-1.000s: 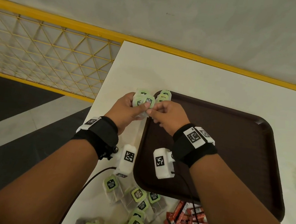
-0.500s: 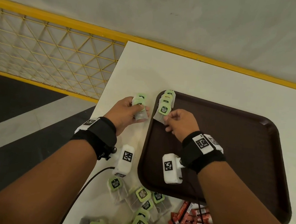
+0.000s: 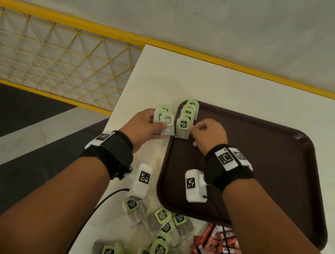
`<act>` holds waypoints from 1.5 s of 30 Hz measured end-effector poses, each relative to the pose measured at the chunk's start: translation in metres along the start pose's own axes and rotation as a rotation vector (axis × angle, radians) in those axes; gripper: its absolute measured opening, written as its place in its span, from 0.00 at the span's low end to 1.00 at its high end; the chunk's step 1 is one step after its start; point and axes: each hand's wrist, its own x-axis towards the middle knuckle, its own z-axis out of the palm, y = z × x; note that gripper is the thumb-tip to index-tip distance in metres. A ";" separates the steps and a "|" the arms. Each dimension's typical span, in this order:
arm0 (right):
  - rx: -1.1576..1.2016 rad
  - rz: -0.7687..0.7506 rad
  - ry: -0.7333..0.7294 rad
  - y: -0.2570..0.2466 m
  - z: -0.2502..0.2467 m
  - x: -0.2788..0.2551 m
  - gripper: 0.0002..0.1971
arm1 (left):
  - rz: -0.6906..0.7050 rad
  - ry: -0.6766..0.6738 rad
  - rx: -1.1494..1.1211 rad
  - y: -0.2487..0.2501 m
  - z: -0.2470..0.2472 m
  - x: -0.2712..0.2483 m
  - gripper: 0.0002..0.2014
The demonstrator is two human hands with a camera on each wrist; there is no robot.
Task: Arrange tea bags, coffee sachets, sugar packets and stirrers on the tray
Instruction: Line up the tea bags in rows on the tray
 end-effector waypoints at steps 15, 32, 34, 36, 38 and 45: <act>0.225 -0.009 -0.156 0.004 0.009 -0.017 0.03 | 0.013 -0.033 0.037 -0.009 0.010 -0.004 0.17; -0.041 -0.011 0.029 0.011 0.022 -0.005 0.10 | 0.033 0.058 0.000 -0.003 0.003 -0.007 0.19; -0.062 -0.007 0.050 0.007 0.021 -0.002 0.09 | 0.033 0.052 0.018 -0.003 0.004 -0.006 0.18; -0.083 -0.006 0.053 0.004 0.020 0.000 0.09 | 0.032 0.048 0.013 -0.002 0.004 -0.005 0.17; -0.079 -0.012 0.067 0.003 0.019 0.001 0.10 | 0.029 0.048 0.005 -0.002 0.003 -0.006 0.17; 0.013 0.020 0.092 0.005 0.026 0.007 0.14 | 0.019 0.053 -0.010 -0.001 0.001 -0.007 0.18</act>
